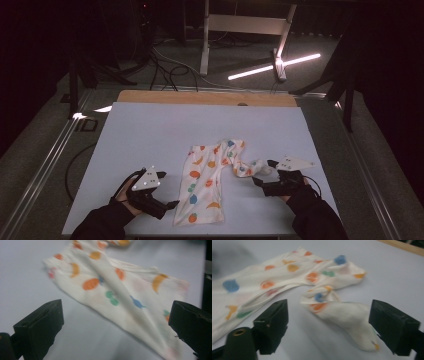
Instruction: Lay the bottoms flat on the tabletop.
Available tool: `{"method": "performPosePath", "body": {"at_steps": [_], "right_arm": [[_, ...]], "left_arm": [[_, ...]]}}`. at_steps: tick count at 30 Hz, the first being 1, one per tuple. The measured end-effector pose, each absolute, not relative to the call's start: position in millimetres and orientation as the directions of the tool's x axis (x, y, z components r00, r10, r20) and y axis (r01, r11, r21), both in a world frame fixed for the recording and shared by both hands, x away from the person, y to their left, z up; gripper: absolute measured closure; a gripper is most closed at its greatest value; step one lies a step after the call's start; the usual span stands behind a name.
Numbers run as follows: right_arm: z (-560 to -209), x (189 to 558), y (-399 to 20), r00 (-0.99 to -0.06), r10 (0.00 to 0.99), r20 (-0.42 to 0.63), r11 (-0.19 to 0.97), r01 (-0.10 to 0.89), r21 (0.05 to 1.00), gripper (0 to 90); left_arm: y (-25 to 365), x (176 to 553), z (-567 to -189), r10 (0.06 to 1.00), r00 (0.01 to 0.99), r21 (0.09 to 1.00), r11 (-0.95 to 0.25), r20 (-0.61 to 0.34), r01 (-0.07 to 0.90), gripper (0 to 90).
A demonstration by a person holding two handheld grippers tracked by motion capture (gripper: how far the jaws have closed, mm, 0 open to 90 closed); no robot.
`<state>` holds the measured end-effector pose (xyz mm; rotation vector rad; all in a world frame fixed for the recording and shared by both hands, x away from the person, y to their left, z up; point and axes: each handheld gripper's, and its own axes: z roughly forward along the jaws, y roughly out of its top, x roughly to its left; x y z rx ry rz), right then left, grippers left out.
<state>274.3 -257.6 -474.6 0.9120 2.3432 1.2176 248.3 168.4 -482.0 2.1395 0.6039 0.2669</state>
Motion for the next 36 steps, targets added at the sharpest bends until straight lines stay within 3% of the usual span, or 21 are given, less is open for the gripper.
{"method": "performPosePath", "body": {"at_steps": [7,11,14,16,18,24,29,33,36], "right_arm": [[-479,270,-218,-0.828,0.553,-0.096,0.525,0.256,0.812,33.0],[-497,275,-212,-0.808,0.548,-0.216,0.660,0.259,0.705,44.8],[-506,281,-218,-0.755,0.570,-0.324,0.724,0.274,0.633,70.3],[-504,284,-224,-0.725,0.600,-0.339,0.717,0.298,0.631,87.3],[-501,285,-226,-0.716,0.609,-0.342,0.713,0.305,0.632,89.1],[-480,280,-229,-0.776,0.594,-0.213,0.652,0.309,0.692,90.0],[-465,282,-229,-0.830,0.556,0.034,0.492,0.362,0.792,90.0],[-457,293,-247,-0.783,0.563,0.265,0.267,0.475,0.838,89.8],[-462,302,-266,-0.694,0.666,0.273,0.206,0.524,0.827,89.4]], "left_arm": [[170,249,-484,0.523,0.852,0.813,-0.478,-0.042,0.333,0.8],[171,249,-485,0.526,0.850,0.811,-0.481,-0.038,0.334,0.8],[171,249,-486,0.525,0.850,0.809,-0.484,-0.037,0.334,0.8],[172,250,-486,0.528,0.848,0.811,-0.480,-0.037,0.334,0.8],[172,250,-486,0.530,0.847,0.812,-0.478,-0.037,0.334,0.9],[173,252,-486,0.533,0.845,0.814,-0.469,-0.048,0.342,1.2],[175,253,-486,0.539,0.840,0.821,-0.450,-0.063,0.351,1.2],[177,254,-487,0.540,0.838,0.823,-0.442,-0.074,0.358,1.2],[177,254,-487,0.540,0.838,0.821,-0.443,-0.076,0.360,1.2]]}}
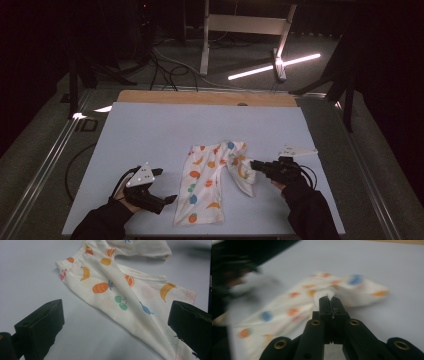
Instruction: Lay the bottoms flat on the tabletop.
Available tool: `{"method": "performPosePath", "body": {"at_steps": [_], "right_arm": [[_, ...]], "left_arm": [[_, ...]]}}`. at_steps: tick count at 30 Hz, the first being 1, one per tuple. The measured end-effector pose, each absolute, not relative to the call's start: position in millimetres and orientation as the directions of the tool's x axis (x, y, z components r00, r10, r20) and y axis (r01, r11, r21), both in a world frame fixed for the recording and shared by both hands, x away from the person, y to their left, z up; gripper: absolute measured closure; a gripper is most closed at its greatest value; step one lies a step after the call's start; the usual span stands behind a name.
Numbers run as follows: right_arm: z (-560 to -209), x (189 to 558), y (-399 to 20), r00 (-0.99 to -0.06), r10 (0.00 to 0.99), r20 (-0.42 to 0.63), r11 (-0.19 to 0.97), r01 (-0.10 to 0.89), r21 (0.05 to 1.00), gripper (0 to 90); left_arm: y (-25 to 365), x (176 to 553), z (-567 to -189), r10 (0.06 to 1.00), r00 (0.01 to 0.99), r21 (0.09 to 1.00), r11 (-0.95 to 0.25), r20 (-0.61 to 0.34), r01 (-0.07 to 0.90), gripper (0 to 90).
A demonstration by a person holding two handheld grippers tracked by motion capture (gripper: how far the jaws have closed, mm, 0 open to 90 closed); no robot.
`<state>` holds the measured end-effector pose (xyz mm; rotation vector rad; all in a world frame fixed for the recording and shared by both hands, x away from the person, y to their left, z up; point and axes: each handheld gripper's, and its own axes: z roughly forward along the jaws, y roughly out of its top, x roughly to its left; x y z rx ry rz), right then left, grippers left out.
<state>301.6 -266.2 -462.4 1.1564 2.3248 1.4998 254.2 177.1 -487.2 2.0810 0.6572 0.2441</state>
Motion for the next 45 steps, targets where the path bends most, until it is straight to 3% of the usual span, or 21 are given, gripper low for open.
{"method": "performPosePath", "body": {"at_steps": [2,5,7,14,15,17,20,24,29,32,35,40,45], "right_arm": [[-470,306,-275,-0.649,0.738,0.186,0.265,0.532,0.804,89.5],[-482,311,-288,-0.581,0.794,0.177,0.257,0.585,0.769,89.2],[-489,315,-294,-0.552,0.826,0.115,0.296,0.598,0.745,89.3],[-504,321,-307,-0.486,0.872,0.056,0.312,0.642,0.700,88.4],[-505,322,-307,-0.475,0.878,0.054,0.307,0.647,0.698,83.4],[-503,321,-307,-0.474,0.879,0.055,0.302,0.642,0.705,71.1],[-492,312,-302,-0.483,0.874,0.053,0.294,0.611,0.735,62.3],[-481,292,-289,-0.535,0.843,0.057,0.314,0.576,0.755,59.0],[-486,270,-274,-0.578,0.810,0.098,0.344,0.604,0.719,55.9],[-494,261,-270,-0.583,0.803,0.126,0.356,0.638,0.682,57.1],[-501,258,-266,-0.575,0.814,0.083,0.402,0.661,0.634,60.6],[-503,261,-264,-0.575,0.817,0.042,0.438,0.667,0.603,89.7],[-486,258,-260,-0.592,0.806,0.017,0.433,0.608,0.665,90.0]], "left_arm": [[177,255,-488,0.540,0.838,0.822,-0.441,-0.078,0.361,1.2],[177,255,-489,0.537,0.840,0.819,-0.447,-0.078,0.361,1.2],[176,255,-489,0.538,0.839,0.817,-0.447,-0.079,0.364,1.2],[176,256,-491,0.541,0.837,0.815,-0.449,-0.080,0.367,1.2],[177,256,-491,0.541,0.837,0.814,-0.450,-0.079,0.367,1.2],[177,256,-491,0.541,0.837,0.812,-0.454,-0.076,0.367,1.2],[176,256,-490,0.542,0.837,0.814,-0.452,-0.074,0.365,1.2],[176,255,-490,0.539,0.839,0.812,-0.457,-0.072,0.363,1.2],[175,253,-489,0.532,0.844,0.812,-0.462,-0.066,0.356,1.2],[175,253,-489,0.531,0.845,0.812,-0.464,-0.066,0.355,1.2],[175,253,-489,0.531,0.845,0.814,-0.461,-0.068,0.355,1.2],[174,253,-489,0.529,0.846,0.813,-0.461,-0.069,0.355,1.2],[175,254,-489,0.530,0.845,0.814,-0.459,-0.070,0.356,1.2]]}}
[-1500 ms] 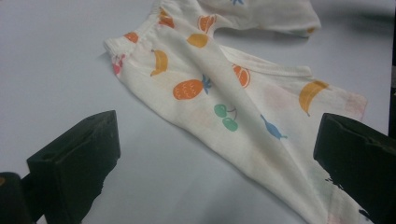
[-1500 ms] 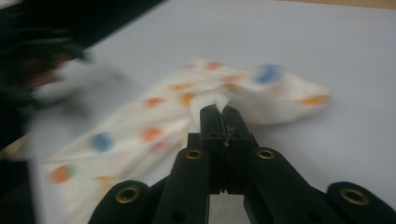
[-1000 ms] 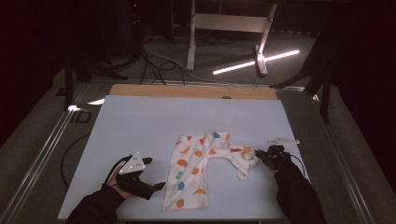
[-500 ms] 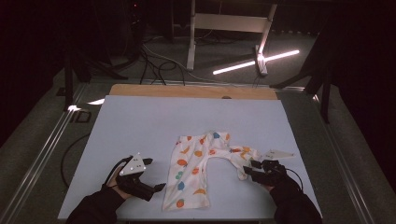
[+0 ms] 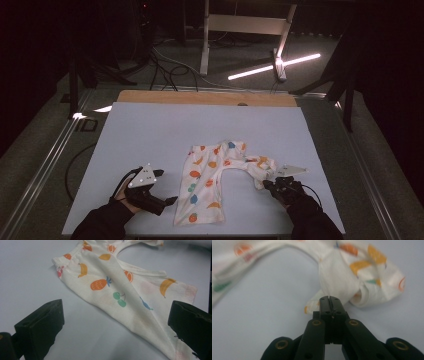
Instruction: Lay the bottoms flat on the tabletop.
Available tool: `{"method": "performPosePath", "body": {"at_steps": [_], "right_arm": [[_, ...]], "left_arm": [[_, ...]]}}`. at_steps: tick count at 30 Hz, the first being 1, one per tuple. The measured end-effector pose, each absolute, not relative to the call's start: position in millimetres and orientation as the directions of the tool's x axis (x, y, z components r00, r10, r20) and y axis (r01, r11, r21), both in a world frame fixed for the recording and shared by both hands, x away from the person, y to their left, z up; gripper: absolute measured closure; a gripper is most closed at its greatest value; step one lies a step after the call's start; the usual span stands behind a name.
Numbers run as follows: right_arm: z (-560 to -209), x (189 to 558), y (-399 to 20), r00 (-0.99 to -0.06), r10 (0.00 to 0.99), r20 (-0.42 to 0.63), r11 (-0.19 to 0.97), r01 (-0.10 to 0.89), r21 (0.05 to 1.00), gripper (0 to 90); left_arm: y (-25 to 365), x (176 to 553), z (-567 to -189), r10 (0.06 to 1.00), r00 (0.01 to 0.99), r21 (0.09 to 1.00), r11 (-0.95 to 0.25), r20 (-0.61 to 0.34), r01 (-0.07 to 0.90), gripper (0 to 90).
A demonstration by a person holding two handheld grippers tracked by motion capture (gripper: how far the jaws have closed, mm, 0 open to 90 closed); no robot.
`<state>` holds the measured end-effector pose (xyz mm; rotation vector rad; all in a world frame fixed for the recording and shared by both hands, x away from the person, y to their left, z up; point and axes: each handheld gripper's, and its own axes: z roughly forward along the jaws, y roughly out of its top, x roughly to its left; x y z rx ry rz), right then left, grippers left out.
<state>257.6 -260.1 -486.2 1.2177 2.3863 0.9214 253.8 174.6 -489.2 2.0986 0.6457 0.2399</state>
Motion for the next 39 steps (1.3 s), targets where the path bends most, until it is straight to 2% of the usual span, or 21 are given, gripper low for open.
{"method": "performPosePath", "body": {"at_steps": [4,10,23,30,32,34,39], "right_arm": [[-475,259,-254,-0.617,0.787,-0.012,0.443,0.551,0.707,90.0],[-475,277,-240,-0.644,0.764,-0.038,0.475,0.521,0.709,90.0],[-491,325,-203,-0.724,0.688,0.045,0.500,0.518,0.694,90.0],[-512,337,-187,-0.740,0.671,0.055,0.548,0.544,0.636,89.8],[-513,337,-188,-0.744,0.666,0.054,0.544,0.535,0.647,88.4],[-507,335,-190,-0.750,0.659,0.056,0.544,0.527,0.653,80.2],[-487,325,-195,-0.761,0.648,0.009,0.539,0.468,0.701,78.3]], "left_arm": [[174,254,-489,0.528,0.846,0.812,-0.462,-0.069,0.355,1.2],[174,255,-490,0.527,0.847,0.810,-0.465,-0.071,0.357,1.2],[174,256,-492,0.527,0.846,0.810,-0.460,-0.079,0.362,1.3],[174,255,-493,0.519,0.851,0.808,-0.467,-0.080,0.361,1.3],[174,255,-493,0.519,0.851,0.807,-0.467,-0.079,0.360,1.2],[174,255,-492,0.521,0.850,0.809,-0.465,-0.079,0.361,1.3],[175,255,-491,0.526,0.847,0.812,-0.459,-0.078,0.360,1.2]]}}
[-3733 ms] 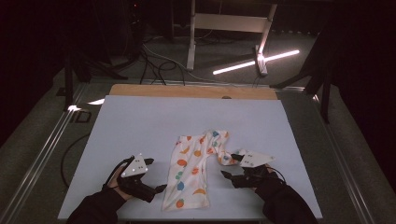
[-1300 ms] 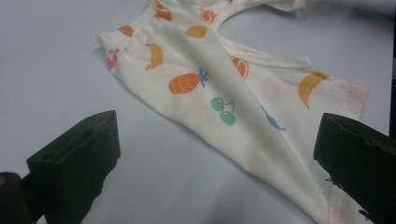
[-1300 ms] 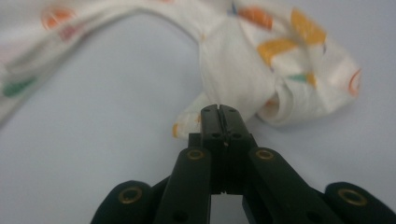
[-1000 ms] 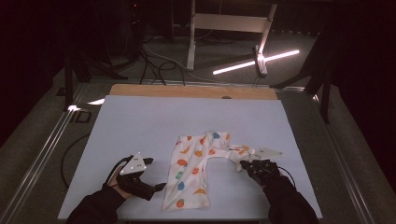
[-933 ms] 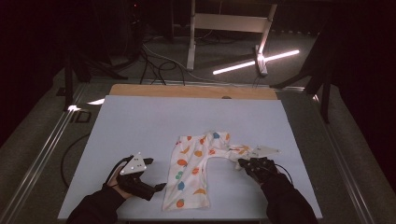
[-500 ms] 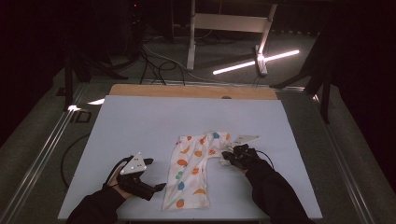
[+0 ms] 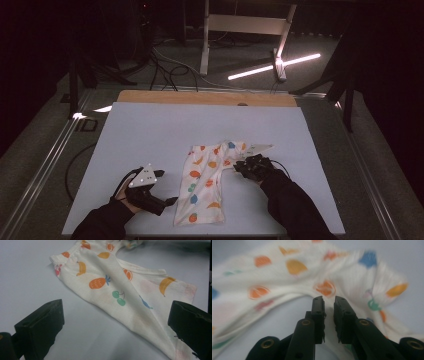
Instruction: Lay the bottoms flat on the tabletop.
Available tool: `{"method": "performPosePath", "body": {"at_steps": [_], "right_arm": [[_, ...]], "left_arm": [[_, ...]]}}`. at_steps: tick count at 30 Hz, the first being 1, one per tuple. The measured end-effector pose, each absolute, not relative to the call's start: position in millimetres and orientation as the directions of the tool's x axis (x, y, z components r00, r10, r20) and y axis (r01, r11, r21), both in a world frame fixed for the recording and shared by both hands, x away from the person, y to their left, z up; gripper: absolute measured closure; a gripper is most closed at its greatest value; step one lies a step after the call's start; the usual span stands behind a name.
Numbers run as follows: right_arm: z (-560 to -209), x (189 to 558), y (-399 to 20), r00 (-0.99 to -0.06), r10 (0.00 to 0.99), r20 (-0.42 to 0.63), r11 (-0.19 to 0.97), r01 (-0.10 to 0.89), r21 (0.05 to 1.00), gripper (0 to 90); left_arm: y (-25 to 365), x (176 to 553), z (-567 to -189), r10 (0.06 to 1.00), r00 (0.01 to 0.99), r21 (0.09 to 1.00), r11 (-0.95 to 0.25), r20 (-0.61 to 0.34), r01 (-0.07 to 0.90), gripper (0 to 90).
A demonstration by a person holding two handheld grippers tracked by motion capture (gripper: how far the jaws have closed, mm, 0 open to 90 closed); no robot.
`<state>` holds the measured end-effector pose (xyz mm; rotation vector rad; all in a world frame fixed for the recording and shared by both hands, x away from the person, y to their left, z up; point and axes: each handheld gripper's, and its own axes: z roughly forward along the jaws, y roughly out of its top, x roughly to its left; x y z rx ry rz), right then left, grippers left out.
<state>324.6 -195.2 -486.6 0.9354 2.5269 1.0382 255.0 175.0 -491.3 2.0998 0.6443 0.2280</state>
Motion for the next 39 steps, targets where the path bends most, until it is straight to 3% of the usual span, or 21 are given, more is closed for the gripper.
{"method": "performPosePath", "body": {"at_steps": [4,14,17,25,32,36,39], "right_arm": [[-489,304,-196,-0.800,0.599,-0.040,0.590,0.407,0.697,72.9],[-510,289,-208,-0.806,0.586,-0.078,0.655,0.415,0.632,66.5],[-498,289,-217,-0.783,0.619,-0.057,0.603,0.427,0.674,65.4],[-451,274,-249,-0.755,0.648,-0.103,0.519,0.339,0.785,62.4],[-471,273,-284,-0.674,0.736,-0.062,0.481,0.457,0.748,63.3],[-484,275,-288,-0.623,0.781,-0.035,0.444,0.516,0.732,52.4],[-487,280,-282,-0.603,0.797,-0.035,0.430,0.526,0.733,50.5]], "left_arm": [[175,255,-491,0.525,0.848,0.812,-0.460,-0.077,0.359,1.3],[175,255,-491,0.522,0.850,0.812,-0.463,-0.076,0.356,1.3],[175,254,-492,0.522,0.850,0.809,-0.467,-0.074,0.356,1.3],[175,255,-491,0.524,0.848,0.813,-0.460,-0.076,0.357,1.3],[176,255,-490,0.525,0.848,0.814,-0.459,-0.074,0.356,1.3],[174,255,-491,0.521,0.850,0.811,-0.464,-0.075,0.356,1.2],[173,255,-491,0.519,0.852,0.810,-0.466,-0.075,0.355,1.3]]}}
